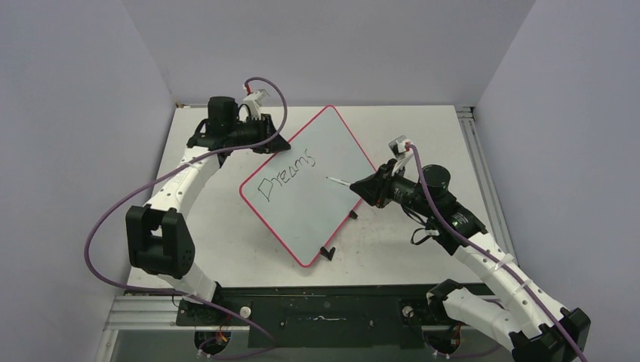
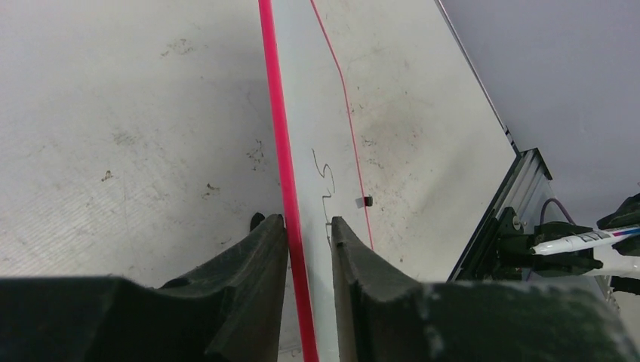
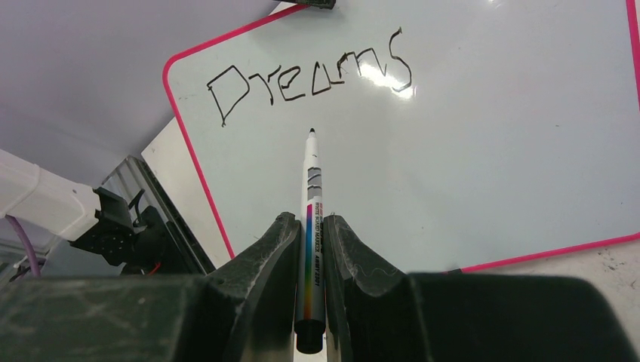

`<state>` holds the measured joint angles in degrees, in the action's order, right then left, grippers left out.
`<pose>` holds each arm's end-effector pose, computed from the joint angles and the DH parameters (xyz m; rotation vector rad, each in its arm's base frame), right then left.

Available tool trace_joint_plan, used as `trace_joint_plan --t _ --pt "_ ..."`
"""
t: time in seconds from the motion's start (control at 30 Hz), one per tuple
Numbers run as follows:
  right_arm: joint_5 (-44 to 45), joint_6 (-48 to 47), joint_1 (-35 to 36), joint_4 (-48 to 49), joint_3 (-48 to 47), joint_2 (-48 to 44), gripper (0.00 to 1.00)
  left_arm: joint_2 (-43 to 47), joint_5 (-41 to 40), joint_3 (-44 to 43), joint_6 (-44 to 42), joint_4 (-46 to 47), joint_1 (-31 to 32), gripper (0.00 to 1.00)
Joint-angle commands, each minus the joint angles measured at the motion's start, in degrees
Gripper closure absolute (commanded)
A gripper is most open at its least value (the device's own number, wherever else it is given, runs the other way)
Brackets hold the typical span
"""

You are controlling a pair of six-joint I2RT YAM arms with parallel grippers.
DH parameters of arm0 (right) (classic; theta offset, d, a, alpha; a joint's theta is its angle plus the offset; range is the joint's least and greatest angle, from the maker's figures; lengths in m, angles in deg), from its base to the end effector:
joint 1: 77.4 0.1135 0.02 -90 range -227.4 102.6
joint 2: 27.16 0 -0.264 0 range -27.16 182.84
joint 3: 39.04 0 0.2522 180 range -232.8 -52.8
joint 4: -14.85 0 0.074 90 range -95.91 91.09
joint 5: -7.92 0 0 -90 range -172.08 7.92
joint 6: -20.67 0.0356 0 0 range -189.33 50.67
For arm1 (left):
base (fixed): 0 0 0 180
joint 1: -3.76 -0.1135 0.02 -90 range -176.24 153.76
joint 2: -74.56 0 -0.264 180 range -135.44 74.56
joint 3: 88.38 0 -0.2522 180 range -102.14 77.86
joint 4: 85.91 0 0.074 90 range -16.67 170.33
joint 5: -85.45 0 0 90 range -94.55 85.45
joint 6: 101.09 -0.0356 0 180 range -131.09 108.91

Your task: Write a sentence on the whiteboard

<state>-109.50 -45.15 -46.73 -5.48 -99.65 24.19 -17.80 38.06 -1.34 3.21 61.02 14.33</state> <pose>0.1703 0.1200 0.3400 -0.4739 1.8191 1.0980 0.3569 -0.0911 0.3261 0.3803 2.1096 -1.0461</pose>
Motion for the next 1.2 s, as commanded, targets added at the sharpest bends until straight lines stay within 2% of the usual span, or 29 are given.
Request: trace_joint_plan --t 0.0,0.3,0.7,1.0,1.17 --pt "0.91 -0.91 -0.27 1.92 0.16 -1.24 0.95 0.6 2.59 -1.44 -0.74 3.28 0.59 0.79" --pt "2.29 -1.29 -0.22 -0.1 0.09 -3.42 0.95 4.03 7.36 3.9 -2.08 4.57 0.39 1.0" --pt "4.46 -1.6 -0.25 -1.81 -0.07 -5.05 0.95 8.84 14.94 6.45 -2.72 1.27 -1.46 1.0" --pt "5.02 -2.41 -0.24 -2.56 -0.61 -4.34 0.95 8.02 18.81 4.98 -7.32 -7.28 -2.75 1.0" --pt "7.64 -4.76 -0.2 1.86 0.49 -4.14 0.95 8.59 18.82 5.71 -8.8 -8.9 -2.79 1.0"
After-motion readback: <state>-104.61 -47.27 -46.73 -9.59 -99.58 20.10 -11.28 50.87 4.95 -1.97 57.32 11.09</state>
